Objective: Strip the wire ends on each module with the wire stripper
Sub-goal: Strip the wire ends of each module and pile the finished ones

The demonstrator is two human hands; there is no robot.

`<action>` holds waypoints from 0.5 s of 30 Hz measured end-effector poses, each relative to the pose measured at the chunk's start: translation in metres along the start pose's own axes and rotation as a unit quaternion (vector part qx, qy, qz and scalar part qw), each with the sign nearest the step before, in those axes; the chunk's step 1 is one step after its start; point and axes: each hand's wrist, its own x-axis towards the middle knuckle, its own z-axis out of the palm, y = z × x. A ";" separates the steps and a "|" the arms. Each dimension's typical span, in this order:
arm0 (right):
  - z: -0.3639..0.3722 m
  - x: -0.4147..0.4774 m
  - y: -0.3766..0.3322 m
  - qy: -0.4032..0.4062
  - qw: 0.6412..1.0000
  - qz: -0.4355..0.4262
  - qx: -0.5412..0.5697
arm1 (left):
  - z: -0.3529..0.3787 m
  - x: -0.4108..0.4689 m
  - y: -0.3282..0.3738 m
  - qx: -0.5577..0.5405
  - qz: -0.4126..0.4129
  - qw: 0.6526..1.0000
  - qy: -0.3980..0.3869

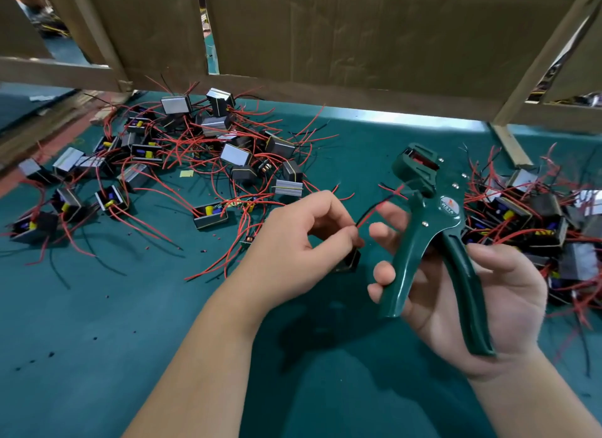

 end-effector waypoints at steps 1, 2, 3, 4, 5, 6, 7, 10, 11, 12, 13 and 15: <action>-0.001 0.000 0.000 -0.001 1.000 0.004 0.007 | 0.000 0.000 0.000 0.004 -0.003 1.000 -0.014; -0.002 -0.001 0.000 0.000 1.000 0.006 0.013 | 0.001 -0.001 0.000 0.005 -0.004 1.000 -0.028; -0.002 -0.001 0.000 0.001 1.000 0.006 0.018 | 0.002 -0.001 0.000 0.005 -0.004 0.999 -0.039; -0.002 -0.001 0.000 0.000 1.000 0.006 0.019 | 0.003 -0.001 0.001 0.004 -0.005 0.999 -0.046; -0.001 -0.002 0.000 -0.001 1.000 0.004 0.017 | 0.004 -0.001 0.001 0.001 -0.008 0.999 -0.050; -0.001 -0.002 0.000 0.001 1.000 0.002 0.015 | 0.004 -0.001 0.001 -0.003 -0.013 0.999 -0.050; -0.001 -0.002 0.000 0.003 1.000 -0.001 0.013 | 0.005 -0.001 0.002 -0.010 -0.018 0.999 -0.048; 0.001 -0.002 -0.001 -0.001 1.000 -0.001 0.023 | 0.006 -0.001 0.006 -0.074 -0.044 0.996 -0.018; 0.002 -0.001 -0.001 -0.006 1.000 -0.001 0.026 | 0.006 0.000 0.007 -0.119 -0.060 0.991 -0.002; 0.002 -0.001 -0.001 -0.014 0.999 0.000 0.029 | 0.006 0.001 0.009 -0.169 -0.076 0.983 0.017; 0.002 -0.002 -0.001 -0.025 0.999 0.003 0.031 | 0.006 0.002 0.010 -0.218 -0.092 0.971 0.035; 0.002 -0.004 -0.001 -0.044 0.999 0.018 0.020 | 0.005 0.006 0.013 -0.282 -0.123 0.949 0.070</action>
